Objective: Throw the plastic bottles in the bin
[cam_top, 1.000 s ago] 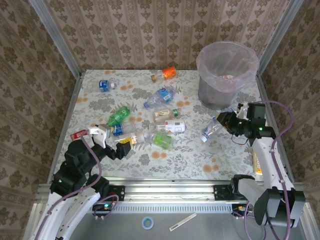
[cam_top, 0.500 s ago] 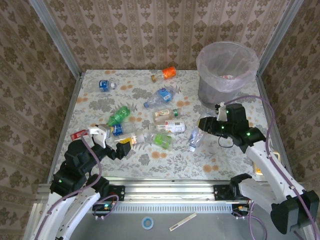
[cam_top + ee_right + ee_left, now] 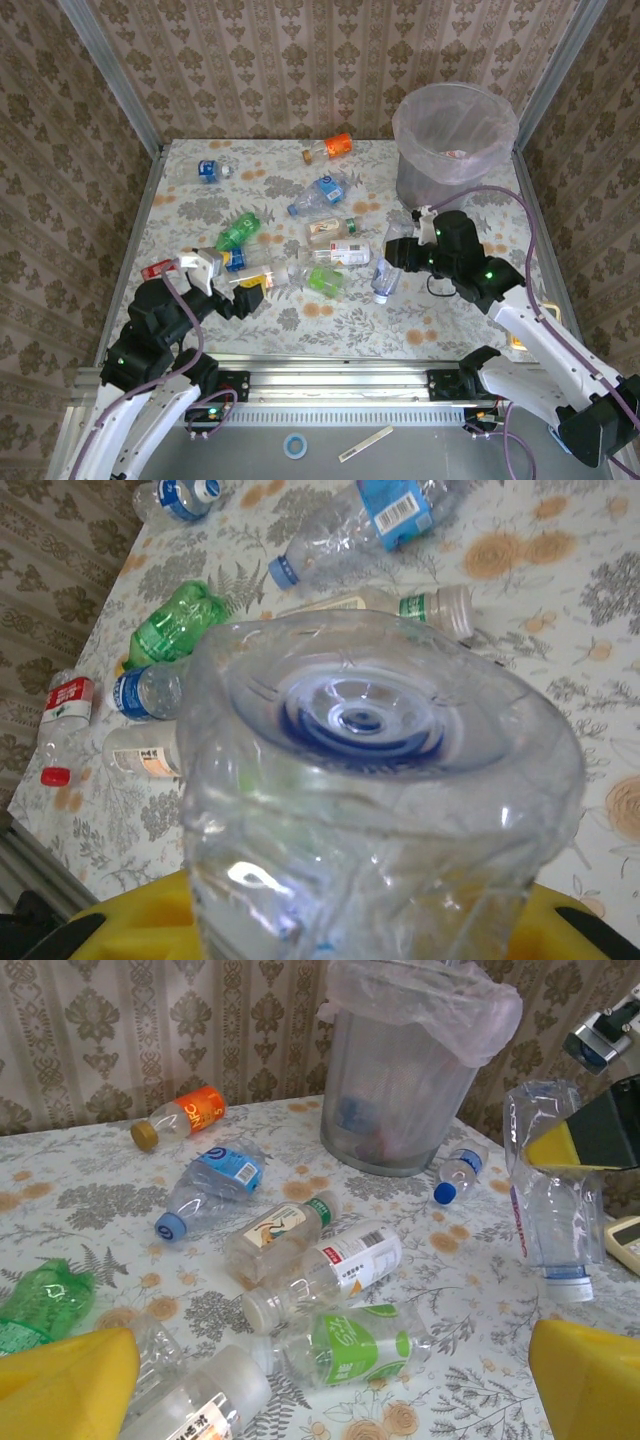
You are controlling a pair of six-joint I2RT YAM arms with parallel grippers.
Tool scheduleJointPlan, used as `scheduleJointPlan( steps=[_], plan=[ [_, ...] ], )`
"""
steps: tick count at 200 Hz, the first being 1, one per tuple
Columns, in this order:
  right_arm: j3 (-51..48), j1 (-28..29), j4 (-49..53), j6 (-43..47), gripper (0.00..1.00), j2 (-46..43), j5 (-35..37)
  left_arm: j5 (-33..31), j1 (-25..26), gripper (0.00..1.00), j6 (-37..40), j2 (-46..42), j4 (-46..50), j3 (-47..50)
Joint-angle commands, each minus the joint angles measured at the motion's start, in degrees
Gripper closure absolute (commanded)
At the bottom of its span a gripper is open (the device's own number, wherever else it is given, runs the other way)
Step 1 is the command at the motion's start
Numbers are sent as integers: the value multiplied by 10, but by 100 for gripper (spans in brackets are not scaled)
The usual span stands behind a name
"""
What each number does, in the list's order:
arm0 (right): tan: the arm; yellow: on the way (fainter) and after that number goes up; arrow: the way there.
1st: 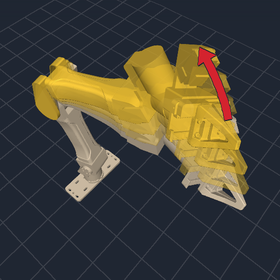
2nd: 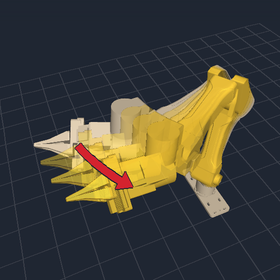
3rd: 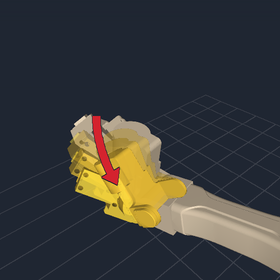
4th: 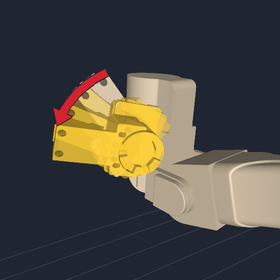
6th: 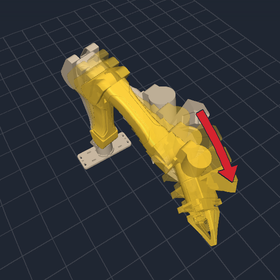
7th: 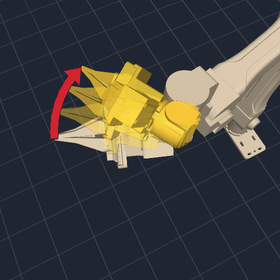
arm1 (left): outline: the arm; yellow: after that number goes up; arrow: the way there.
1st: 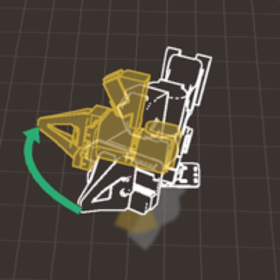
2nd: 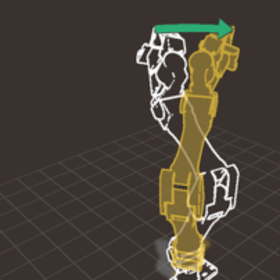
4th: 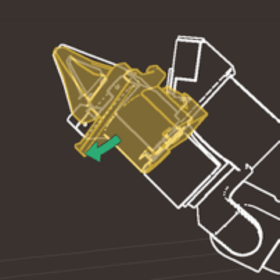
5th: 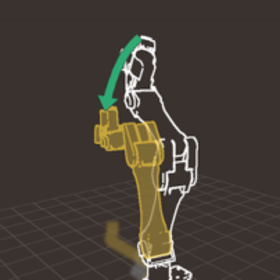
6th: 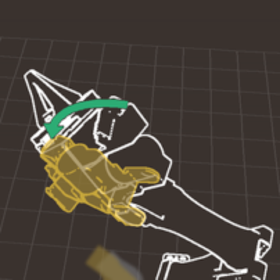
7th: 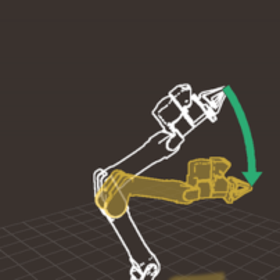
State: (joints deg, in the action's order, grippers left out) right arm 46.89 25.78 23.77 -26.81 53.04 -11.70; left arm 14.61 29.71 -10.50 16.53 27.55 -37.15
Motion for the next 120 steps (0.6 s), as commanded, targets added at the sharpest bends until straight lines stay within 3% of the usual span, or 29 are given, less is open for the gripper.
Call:
scheduleJointPlan(
  steps=[1, 36, 58, 79, 120],
  plan=[
    [26, 4, -7, 19, 66, -6, 24, 21, 3, 0, -12, 34, -19, -11],
    [41, 3, 9, 9, 70, -4, 39, 32, 10, 0, -30, 73, -65, -17],
    [45, 3, 15, 2, 69, -5, 41, 3, 43, 0, -35, 86, -122, -1],
    [52, 3, 29, -2, 69, -11, 46, -60, 111, 0, -7, 117, -151, 5],
    [70, -20, 67, -25, 69, -16, 45, -226, 298, 0, 129, 198, -212, -5]
  ],
)
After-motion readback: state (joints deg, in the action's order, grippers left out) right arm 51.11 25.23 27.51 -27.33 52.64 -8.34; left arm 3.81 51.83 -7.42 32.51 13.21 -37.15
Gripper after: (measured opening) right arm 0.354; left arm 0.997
